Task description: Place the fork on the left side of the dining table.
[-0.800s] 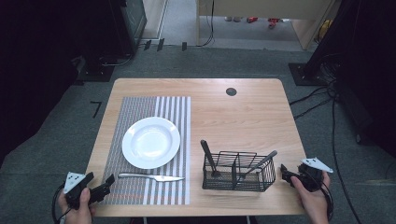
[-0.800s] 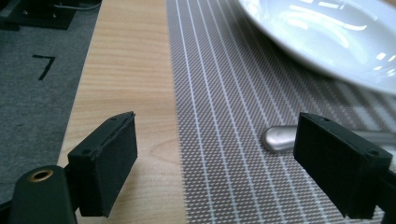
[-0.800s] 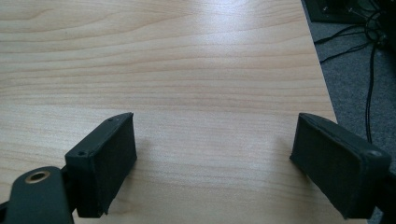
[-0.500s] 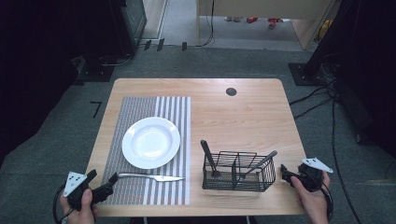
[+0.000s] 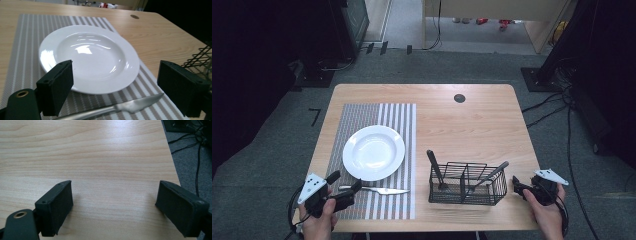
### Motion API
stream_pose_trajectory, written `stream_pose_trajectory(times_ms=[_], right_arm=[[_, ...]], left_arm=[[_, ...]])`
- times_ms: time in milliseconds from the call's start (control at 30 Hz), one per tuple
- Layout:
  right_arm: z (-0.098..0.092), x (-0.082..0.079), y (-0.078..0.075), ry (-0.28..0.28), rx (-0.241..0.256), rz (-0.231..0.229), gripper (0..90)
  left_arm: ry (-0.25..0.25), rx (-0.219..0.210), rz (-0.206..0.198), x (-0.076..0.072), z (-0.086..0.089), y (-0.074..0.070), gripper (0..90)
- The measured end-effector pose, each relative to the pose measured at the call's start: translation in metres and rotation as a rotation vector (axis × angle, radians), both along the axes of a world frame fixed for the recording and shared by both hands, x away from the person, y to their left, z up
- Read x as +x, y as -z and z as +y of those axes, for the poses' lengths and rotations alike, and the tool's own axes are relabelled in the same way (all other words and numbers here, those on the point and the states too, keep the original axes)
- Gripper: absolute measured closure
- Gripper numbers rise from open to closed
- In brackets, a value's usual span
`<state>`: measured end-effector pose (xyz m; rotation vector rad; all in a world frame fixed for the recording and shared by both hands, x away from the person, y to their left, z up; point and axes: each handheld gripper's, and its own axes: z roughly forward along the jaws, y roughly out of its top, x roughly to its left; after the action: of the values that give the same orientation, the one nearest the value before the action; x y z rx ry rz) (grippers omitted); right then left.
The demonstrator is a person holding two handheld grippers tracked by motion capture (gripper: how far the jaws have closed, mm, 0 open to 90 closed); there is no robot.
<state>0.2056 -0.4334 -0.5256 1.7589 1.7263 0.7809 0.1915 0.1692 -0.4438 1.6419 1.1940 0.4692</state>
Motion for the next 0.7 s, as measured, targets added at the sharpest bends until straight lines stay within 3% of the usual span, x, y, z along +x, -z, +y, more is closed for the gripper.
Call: stream_pose_trajectory(times_ms=[167,700], right_arm=[[0.000,0.000,0.000,0.000,0.000,0.000,13.8],[0.000,0.000,0.000,0.000,0.000,0.000,13.8]], left_arm=[[0.041,-0.023,0.016,0.006,-0.014,-0.004,14.0],[0.188,-0.063,-0.019,0.027,-0.087,-0.026,14.8]])
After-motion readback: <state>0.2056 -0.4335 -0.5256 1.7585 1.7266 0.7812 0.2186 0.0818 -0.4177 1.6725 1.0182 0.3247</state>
